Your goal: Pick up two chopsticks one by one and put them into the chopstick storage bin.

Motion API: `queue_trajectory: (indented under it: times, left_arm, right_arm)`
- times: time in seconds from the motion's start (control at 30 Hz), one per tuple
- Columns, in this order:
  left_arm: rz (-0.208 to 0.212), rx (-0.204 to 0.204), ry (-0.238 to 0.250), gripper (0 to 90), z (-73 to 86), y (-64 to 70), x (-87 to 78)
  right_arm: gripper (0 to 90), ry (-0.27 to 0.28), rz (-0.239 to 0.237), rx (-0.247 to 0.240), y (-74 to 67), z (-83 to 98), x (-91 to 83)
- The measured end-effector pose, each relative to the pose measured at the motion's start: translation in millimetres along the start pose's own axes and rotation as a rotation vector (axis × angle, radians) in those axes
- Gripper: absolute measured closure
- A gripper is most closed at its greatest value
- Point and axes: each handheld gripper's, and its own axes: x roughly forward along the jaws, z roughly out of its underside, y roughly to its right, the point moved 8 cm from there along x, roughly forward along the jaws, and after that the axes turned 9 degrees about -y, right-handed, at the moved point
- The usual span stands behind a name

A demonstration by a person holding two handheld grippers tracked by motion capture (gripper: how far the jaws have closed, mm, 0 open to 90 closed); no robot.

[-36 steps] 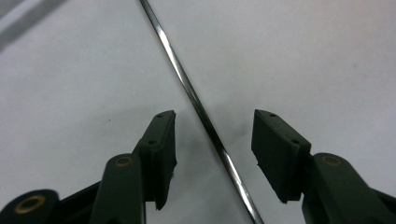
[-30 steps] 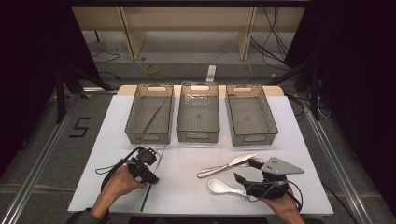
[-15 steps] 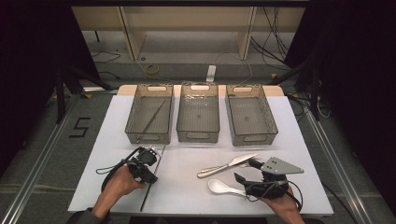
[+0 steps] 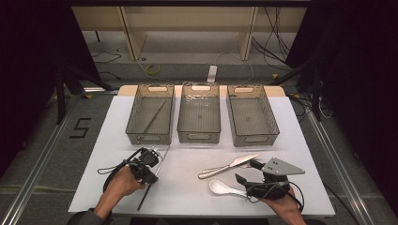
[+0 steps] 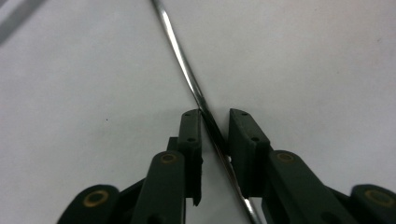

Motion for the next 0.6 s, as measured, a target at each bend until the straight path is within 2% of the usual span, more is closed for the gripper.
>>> queue_trajectory:
  times: [0.23, 0.5, 0.6]
  left_arm:
    - [0.006, 0.001, 0.004, 84.3, -0.6, -0.3, 0.1]
    - [0.017, 0.007, 0.019, 84.8, -1.2, -1.0, -0.8]
    - [0.059, 0.006, 0.044, 84.9, -3.5, 0.7, -4.8]
  right_arm:
    - [28.9, 0.0, 0.0, -0.001, -0.2, 0.0, -0.2]
    - [29.8, 0.003, -0.003, -0.005, -0.5, -0.3, -0.6]
    - [29.8, 0.002, -0.004, -0.005, -0.6, -0.4, -0.6]
